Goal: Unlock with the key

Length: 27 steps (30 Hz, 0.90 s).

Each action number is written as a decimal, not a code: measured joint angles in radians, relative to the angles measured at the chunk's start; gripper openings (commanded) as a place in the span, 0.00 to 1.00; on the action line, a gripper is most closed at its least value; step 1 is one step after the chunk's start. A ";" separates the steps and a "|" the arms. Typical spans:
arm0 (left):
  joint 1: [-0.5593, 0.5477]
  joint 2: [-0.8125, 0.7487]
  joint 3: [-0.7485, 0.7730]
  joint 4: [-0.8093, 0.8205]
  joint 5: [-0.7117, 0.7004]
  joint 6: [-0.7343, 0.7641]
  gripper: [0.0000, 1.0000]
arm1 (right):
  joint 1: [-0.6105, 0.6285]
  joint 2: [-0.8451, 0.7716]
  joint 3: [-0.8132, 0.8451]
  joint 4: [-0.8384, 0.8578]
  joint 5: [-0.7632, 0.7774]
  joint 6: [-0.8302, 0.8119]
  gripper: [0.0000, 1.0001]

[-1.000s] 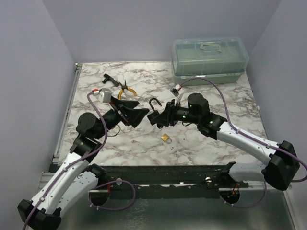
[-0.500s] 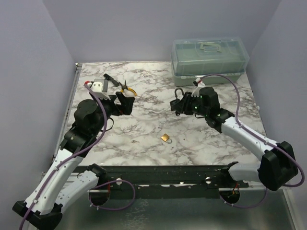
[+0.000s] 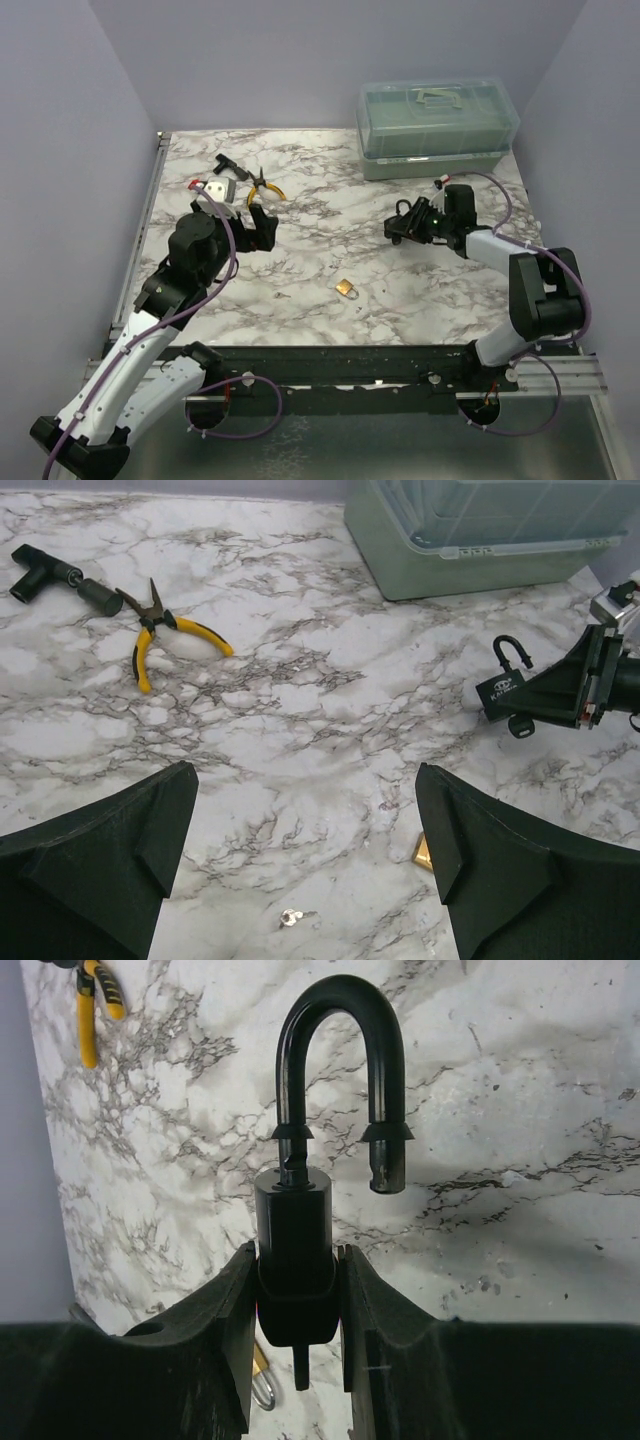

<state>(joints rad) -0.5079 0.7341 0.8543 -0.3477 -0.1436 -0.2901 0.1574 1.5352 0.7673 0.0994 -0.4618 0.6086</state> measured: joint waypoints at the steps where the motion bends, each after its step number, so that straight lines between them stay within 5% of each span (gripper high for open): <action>1: 0.000 -0.004 0.000 0.000 -0.002 0.000 0.99 | -0.009 0.025 0.000 0.016 -0.016 0.006 0.00; 12: 0.000 -0.008 -0.010 0.000 0.004 0.001 0.98 | -0.053 0.206 0.047 0.063 -0.132 0.031 0.02; 27: 0.000 0.003 -0.011 0.000 0.026 0.003 0.98 | -0.078 0.237 0.060 0.031 -0.138 0.032 0.50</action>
<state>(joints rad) -0.5079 0.7372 0.8429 -0.3477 -0.1177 -0.2867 0.0792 1.7725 0.8272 0.1307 -0.6003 0.6403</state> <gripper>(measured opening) 0.983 0.444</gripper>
